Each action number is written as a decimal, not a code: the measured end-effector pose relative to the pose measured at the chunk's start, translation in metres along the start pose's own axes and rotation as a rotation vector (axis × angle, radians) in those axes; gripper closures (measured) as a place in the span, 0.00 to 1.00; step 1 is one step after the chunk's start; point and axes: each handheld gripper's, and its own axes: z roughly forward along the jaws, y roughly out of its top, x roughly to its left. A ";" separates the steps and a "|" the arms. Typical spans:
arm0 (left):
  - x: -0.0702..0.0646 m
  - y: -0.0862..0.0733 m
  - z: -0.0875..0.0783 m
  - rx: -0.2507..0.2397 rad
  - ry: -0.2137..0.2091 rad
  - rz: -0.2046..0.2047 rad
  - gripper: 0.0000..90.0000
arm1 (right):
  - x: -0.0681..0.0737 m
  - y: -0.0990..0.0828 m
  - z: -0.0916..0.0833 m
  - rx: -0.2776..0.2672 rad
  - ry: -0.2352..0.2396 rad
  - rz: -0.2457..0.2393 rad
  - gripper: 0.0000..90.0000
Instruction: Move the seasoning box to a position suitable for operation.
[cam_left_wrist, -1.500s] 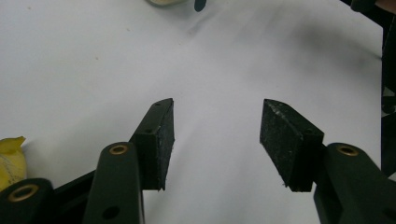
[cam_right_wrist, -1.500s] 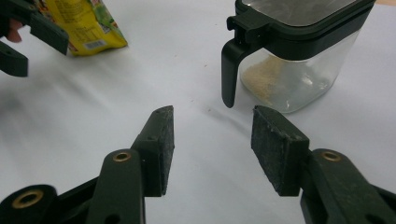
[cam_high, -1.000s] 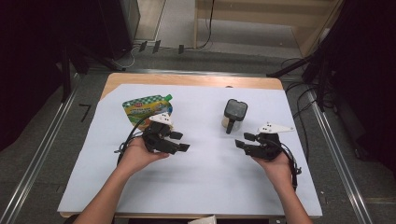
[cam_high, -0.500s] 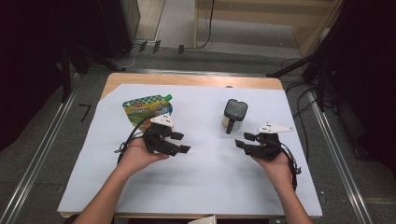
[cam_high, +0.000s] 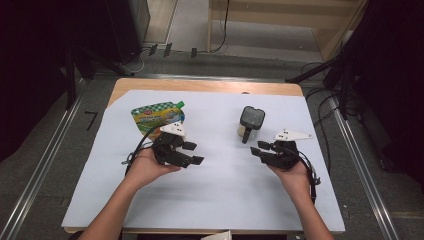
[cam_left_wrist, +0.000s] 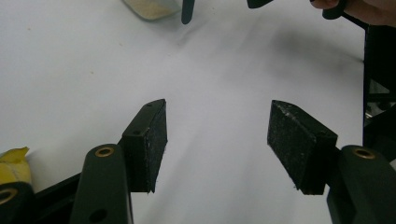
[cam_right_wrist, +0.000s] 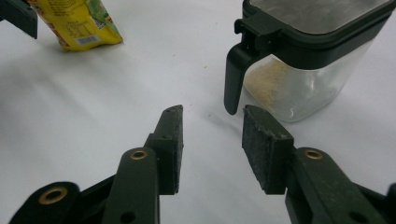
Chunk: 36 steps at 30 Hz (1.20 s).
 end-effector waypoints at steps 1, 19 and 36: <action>-0.001 0.000 -0.001 0.000 0.000 0.000 0.43 | 0.001 0.001 0.001 0.001 0.000 0.001 0.68; -0.006 -0.009 -0.009 0.000 0.020 -0.001 0.43 | 0.013 0.024 0.024 -0.026 -0.056 0.021 1.00; -0.004 -0.013 -0.012 -0.010 0.013 -0.007 0.44 | 0.015 0.028 0.066 0.013 -0.112 0.049 1.00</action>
